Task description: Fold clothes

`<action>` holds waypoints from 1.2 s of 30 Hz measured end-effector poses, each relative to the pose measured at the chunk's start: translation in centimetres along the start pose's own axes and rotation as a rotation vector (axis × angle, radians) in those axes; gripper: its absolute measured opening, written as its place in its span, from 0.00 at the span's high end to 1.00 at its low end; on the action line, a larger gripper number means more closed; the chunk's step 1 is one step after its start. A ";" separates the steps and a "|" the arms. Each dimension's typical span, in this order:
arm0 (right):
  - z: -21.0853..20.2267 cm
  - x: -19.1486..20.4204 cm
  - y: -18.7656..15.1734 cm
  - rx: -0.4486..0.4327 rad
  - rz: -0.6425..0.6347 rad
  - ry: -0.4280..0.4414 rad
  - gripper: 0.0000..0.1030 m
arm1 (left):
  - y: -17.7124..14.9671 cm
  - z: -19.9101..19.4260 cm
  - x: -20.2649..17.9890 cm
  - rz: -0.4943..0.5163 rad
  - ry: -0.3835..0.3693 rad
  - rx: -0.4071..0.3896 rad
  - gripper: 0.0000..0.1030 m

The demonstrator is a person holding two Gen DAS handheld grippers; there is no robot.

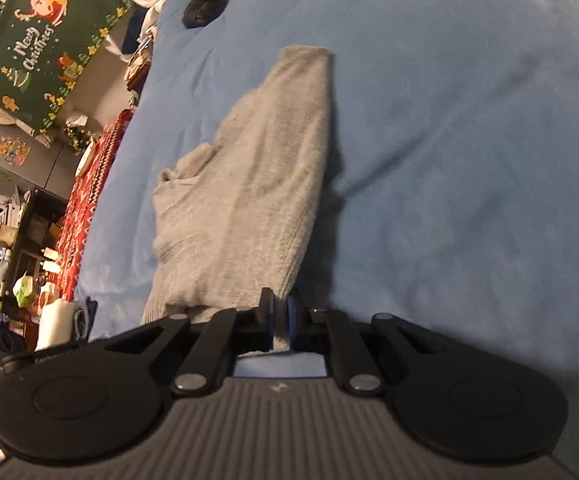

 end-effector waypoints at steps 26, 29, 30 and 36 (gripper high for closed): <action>-13.5 -5.9 -18.1 -0.039 -0.010 0.120 0.94 | -16.2 -11.7 -3.2 -0.020 0.014 -0.097 0.95; -12.3 -7.6 -20.2 -0.043 -0.037 0.100 0.94 | -17.7 -10.4 -3.0 0.009 0.034 -0.096 0.95; -12.2 -7.9 -20.7 -0.049 -0.057 0.099 0.93 | -17.9 -9.9 -3.0 0.027 0.034 -0.101 0.94; -16.1 -7.3 -22.2 -0.167 -0.245 0.088 0.86 | -18.4 -13.0 -3.4 0.115 0.040 -0.240 0.93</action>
Point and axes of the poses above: each gripper's, at about its wrist camera, not at the fingertips, and z roughly the way its jaws point, x to its left, y to its top, the point moved 4 cm from there along z, roughly the way its jaws point, and after that the axes turned 14 degrees about z, right-handed, at the moved point
